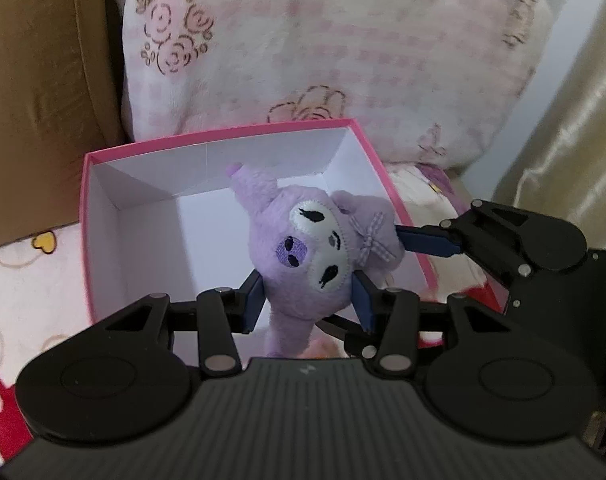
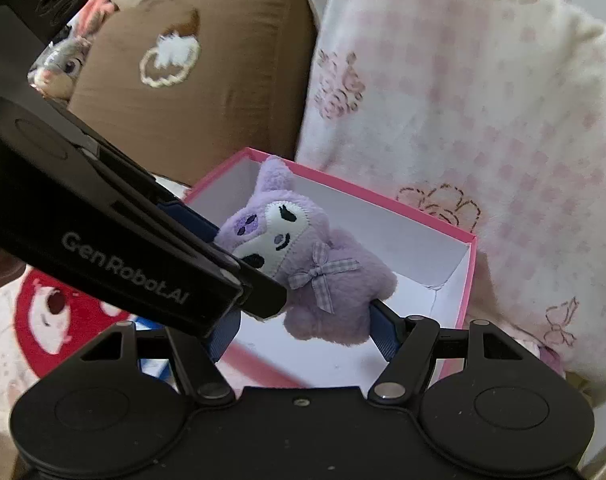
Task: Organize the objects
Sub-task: 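Lift the purple plush doll with the left tool and carry it into the pink box, then open the left tool to drop the doll and withdraw from the box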
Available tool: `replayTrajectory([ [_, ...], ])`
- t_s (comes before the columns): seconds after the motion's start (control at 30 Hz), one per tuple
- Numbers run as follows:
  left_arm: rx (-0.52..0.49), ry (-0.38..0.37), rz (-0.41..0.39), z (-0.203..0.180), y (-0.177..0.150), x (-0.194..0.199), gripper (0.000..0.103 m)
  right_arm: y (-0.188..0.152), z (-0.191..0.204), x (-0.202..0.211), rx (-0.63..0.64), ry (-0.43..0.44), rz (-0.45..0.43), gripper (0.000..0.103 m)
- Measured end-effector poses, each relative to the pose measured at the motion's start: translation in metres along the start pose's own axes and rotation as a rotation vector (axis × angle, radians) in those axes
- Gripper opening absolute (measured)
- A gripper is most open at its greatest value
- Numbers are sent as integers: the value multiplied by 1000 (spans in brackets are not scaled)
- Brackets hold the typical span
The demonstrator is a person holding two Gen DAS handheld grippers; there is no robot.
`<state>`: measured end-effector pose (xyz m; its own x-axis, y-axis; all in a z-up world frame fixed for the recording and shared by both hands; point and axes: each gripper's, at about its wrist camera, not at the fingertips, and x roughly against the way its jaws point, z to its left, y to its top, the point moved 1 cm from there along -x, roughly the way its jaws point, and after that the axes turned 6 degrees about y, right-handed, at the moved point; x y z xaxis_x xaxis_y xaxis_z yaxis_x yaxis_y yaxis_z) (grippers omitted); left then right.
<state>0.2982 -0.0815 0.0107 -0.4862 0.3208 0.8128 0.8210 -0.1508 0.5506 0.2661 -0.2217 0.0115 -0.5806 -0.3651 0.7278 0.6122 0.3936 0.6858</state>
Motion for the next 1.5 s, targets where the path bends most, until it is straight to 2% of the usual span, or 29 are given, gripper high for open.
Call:
replayTrajectory([
  [0.3, 119, -6, 68, 26, 16, -68, 45, 9, -24, -61, 31, -19, 114, 73],
  [0.57, 211, -23, 110, 42, 20, -113, 45, 14, -38, -104, 63, -35, 208, 72],
  [0.67, 256, -37, 119, 47, 21, -126, 45, 15, -40, -116, 103, -58, 234, 72],
  [0.93, 329, -62, 151, 54, 23, -147, 44, 18, -44, -136, 106, -80, 295, 72],
  [1.1, 356, -30, 176, 51, 22, -157, 45, 16, -41, -145, 119, -119, 321, 76],
  [1.27, 320, 7, 145, 43, 22, -149, 47, 13, -39, -136, 112, -143, 293, 76],
  [1.37, 286, 23, 129, 39, 21, -136, 48, 9, -37, -117, 91, -118, 249, 76],
  [1.5, 185, 47, 197, 32, 17, -118, 51, -2, -33, -85, 30, -82, 196, 77],
])
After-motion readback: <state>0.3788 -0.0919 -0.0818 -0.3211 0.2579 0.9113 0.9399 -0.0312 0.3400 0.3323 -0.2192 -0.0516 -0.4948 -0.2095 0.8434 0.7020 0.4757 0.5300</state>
